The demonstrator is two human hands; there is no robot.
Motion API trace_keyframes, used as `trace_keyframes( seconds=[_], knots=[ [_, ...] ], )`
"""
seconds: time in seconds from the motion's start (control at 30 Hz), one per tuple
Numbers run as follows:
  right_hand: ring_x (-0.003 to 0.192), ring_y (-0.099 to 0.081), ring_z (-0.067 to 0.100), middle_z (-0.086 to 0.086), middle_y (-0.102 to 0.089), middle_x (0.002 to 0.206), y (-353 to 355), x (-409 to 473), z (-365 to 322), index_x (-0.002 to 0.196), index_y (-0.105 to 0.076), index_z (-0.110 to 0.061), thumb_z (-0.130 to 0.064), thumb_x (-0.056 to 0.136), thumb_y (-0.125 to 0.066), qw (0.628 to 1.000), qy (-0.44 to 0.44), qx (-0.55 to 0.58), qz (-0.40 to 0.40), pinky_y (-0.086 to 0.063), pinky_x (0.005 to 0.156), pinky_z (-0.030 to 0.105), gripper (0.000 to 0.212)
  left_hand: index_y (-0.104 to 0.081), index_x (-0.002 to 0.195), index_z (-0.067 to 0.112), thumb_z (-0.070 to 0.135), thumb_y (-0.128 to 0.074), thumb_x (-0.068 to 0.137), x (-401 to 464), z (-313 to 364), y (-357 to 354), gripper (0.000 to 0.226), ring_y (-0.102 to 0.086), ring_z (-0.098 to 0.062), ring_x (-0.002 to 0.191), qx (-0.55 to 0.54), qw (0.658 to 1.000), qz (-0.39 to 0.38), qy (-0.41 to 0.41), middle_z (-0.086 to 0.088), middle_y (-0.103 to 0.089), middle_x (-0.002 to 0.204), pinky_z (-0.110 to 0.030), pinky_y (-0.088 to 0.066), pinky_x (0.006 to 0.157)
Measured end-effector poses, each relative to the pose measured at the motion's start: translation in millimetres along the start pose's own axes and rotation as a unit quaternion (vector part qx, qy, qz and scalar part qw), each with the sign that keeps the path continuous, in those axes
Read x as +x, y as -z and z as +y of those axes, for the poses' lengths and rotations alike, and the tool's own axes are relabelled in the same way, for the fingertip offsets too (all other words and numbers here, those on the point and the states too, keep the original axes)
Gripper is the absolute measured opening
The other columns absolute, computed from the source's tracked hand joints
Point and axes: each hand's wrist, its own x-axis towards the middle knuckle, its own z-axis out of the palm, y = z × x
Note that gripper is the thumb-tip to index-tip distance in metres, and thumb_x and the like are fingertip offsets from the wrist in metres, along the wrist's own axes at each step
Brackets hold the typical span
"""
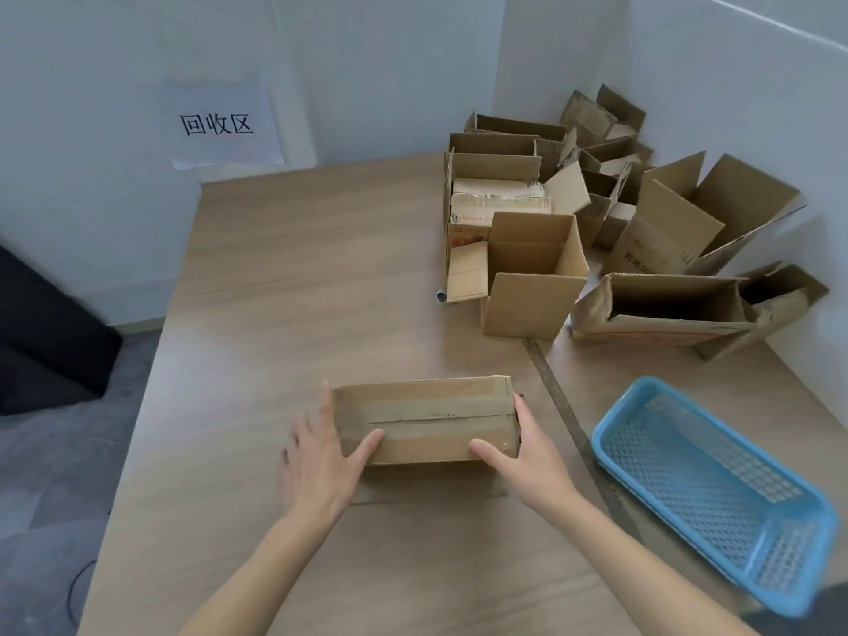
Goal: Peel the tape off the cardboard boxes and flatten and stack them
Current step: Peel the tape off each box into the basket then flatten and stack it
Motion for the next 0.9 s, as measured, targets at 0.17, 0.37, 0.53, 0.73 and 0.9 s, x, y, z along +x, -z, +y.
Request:
trace_keyframes(
  seconds=[0.17, 0.37, 0.53, 0.73, 0.9],
  knots=[
    [0.114, -0.055, -0.007, -0.037, -0.056, 0.118, -2, 18, -5, 0.141, -0.037, -0.051, -0.049, 0.086, -0.076, 1.0, 0.002, 0.022, 0.001, -0.042, 0.087, 0.015, 0.067, -0.006, 0.16, 0.049, 0.086, -0.047, 0.079, 22, 23, -8, 0.098, 0.019, -0.023, 0.156, 0.143, 0.947, -0.026, -0.286, 0.001, 0.013, 0.171, -0.046, 0.013, 0.125],
    [0.113, -0.056, -0.014, -0.037, -0.062, 0.119, 4, 21, 2, 0.132, -0.043, -0.06, -0.053, 0.079, -0.08, 0.999, -0.006, 0.044, -0.004, -0.046, 0.09, 0.015, 0.065, -0.003, 0.157, 0.053, 0.09, -0.049, 0.072, 45, 72, -39, 0.104, 0.008, -0.027, 0.157, 0.19, 0.909, -0.113, -0.353, -0.003, 0.003, 0.171, -0.056, 0.01, 0.123],
    [0.117, -0.06, -0.006, -0.02, -0.067, 0.126, 11, 9, 24, 0.141, -0.056, -0.03, -0.03, 0.083, -0.083, 0.999, -0.015, 0.045, 0.005, -0.05, 0.101, 0.022, 0.064, -0.016, 0.158, 0.05, 0.093, -0.047, 0.072, 42, 71, -56, 0.101, -0.017, -0.032, 0.153, 0.213, 0.906, -0.041, -0.364, -0.012, -0.027, 0.161, -0.066, -0.003, 0.121],
    [0.082, -0.07, -0.006, -0.017, -0.076, 0.084, 13, 2, 25, 0.098, -0.08, -0.022, -0.02, 0.082, -0.083, 0.992, -0.028, 0.035, 0.116, -0.058, 0.08, 0.022, 0.016, -0.022, 0.157, 0.049, 0.093, -0.048, 0.071, 41, 73, -59, 0.1, -0.023, -0.032, 0.151, 0.197, 0.91, -0.03, -0.363, -0.01, -0.031, 0.158, -0.065, -0.008, 0.121],
    [0.07, -0.069, 0.003, -0.014, -0.074, 0.071, 12, -2, 28, 0.083, -0.079, -0.024, -0.02, 0.084, -0.081, 0.988, -0.044, 0.046, 0.143, -0.06, 0.075, 0.033, 0.005, -0.014, 0.157, 0.051, 0.095, -0.042, 0.072, 40, 75, -59, 0.1, -0.017, -0.028, 0.153, 0.208, 0.91, -0.032, -0.357, -0.007, -0.026, 0.16, -0.062, -0.004, 0.123]
  ],
)
